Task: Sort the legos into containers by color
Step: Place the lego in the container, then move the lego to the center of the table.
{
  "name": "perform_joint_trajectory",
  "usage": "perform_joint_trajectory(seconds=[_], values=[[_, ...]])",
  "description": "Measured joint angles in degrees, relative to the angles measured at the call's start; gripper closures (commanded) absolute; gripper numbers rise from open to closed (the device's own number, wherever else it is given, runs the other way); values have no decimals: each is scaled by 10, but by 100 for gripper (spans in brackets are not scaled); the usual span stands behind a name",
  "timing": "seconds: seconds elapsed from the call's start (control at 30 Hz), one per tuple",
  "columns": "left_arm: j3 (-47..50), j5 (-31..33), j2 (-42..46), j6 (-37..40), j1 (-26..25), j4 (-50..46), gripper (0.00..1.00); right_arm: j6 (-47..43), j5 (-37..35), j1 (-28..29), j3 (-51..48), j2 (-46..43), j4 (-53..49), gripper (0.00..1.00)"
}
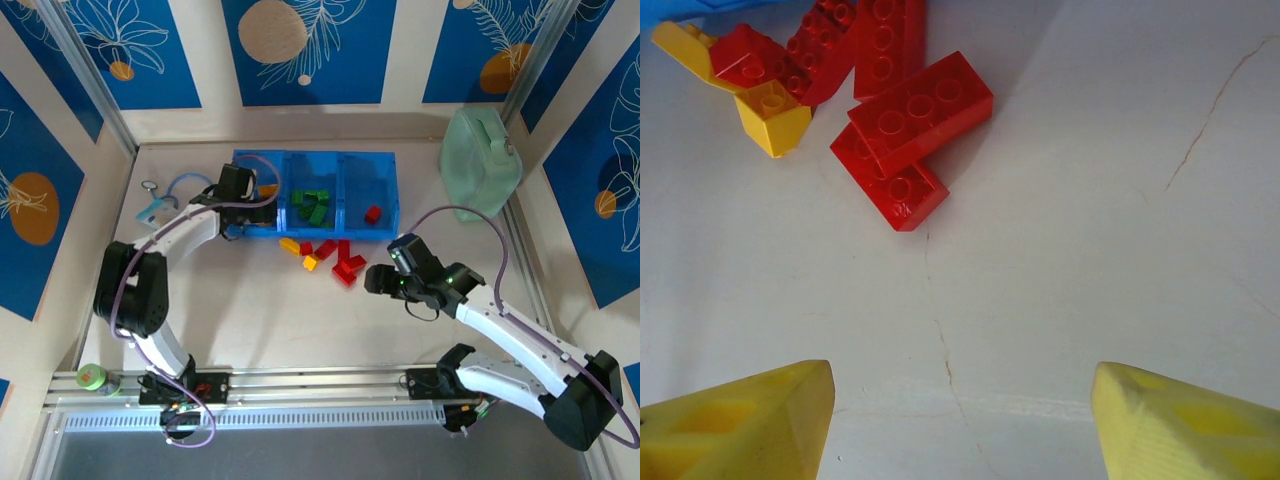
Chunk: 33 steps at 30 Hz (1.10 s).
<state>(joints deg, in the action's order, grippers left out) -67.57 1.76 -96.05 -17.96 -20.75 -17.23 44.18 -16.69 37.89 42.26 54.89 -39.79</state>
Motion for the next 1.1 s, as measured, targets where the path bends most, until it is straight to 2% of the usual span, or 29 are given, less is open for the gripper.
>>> perform_joint_trajectory(seconds=[0.2, 0.3, 0.37, 0.43, 0.83, 1.1], values=[[92, 0, 74, -2, -82, 34, 29, 0, 0, 10, 5, 51, 12, 31], [114, 0, 78, -5, -121, 48, 29, 0, 0, 18, 16, 74, 19, 31], [122, 0, 72, -13, -136, 51, 33, 0, 0, 23, 23, 85, 24, 31], [123, 1, 57, -21, -140, 59, 36, 0, 0, 29, 28, 91, 28, 31], [94, 20, -39, -61, -139, 83, 36, 0, -11, 33, 28, 78, 30, 31], [62, 48, -63, -73, -139, 82, 36, 0, -11, 30, 26, 72, 30, 32]])
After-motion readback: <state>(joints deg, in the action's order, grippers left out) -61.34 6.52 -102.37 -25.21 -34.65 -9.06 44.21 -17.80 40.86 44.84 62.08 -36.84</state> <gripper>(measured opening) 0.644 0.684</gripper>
